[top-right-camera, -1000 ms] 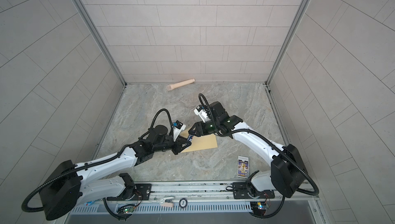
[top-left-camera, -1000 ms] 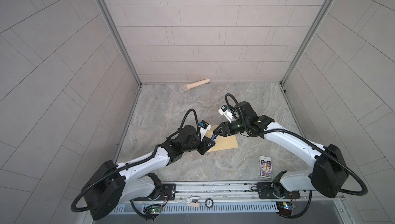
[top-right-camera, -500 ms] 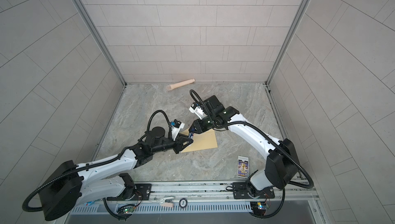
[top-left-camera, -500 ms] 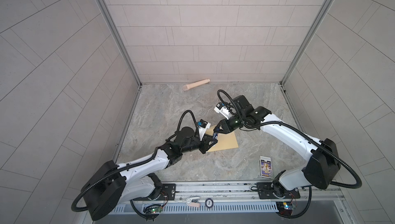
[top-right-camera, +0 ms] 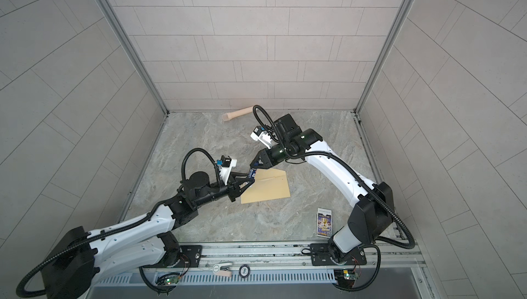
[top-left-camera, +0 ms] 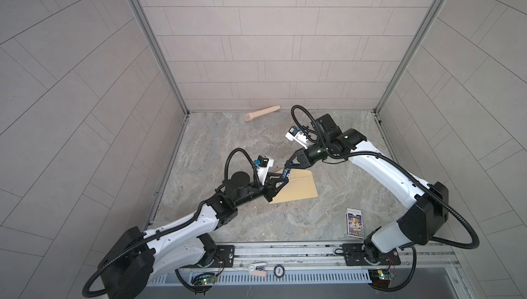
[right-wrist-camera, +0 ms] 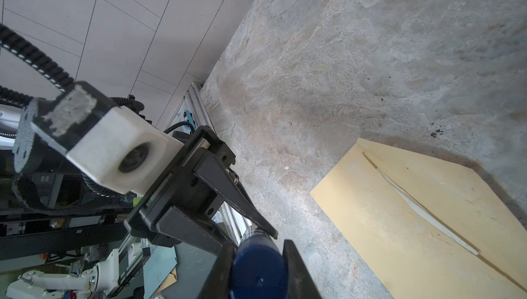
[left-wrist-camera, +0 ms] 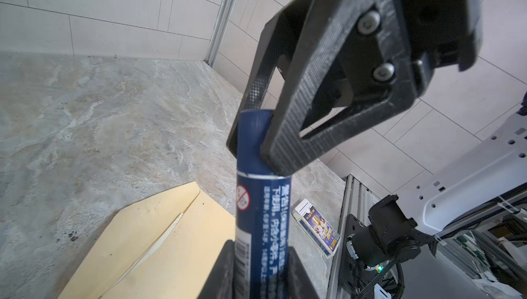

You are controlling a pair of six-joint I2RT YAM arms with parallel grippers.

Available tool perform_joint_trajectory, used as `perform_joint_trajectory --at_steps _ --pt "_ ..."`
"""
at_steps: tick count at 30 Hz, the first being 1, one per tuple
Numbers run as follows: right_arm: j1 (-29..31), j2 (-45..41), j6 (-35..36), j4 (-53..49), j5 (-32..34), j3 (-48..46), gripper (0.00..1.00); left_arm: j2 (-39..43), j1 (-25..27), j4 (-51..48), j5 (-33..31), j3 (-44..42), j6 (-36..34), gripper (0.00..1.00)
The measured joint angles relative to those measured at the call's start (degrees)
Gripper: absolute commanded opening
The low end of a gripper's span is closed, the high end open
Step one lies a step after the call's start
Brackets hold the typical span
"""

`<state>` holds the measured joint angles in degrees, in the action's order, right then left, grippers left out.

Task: Place the letter into the envelope and seal it
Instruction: 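Bring the glue stick toward the right gripper and grasp its cap with the right gripper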

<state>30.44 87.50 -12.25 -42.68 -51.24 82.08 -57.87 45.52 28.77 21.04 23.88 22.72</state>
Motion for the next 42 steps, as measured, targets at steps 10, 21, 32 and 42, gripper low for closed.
perform_joint_trajectory --at_steps 10,21,32,42 --pt "0.7 -0.2 -3.34 7.96 3.56 -5.03 0.0 -2.84 0.26 -12.9 -1.18 5.09 -7.23 0.7" --pt "1.95 -0.81 -4.09 8.76 3.72 -6.64 0.0 -6.21 -0.02 -15.04 -4.11 9.18 -11.23 0.01" --pt "-0.46 -1.03 1.36 1.68 0.94 -3.1 0.0 -4.81 0.11 -12.55 -2.49 8.41 -6.8 0.0" --pt "-0.48 1.49 5.86 -9.14 -1.79 6.84 0.0 0.98 0.28 -2.08 -1.29 2.47 -1.79 0.0"
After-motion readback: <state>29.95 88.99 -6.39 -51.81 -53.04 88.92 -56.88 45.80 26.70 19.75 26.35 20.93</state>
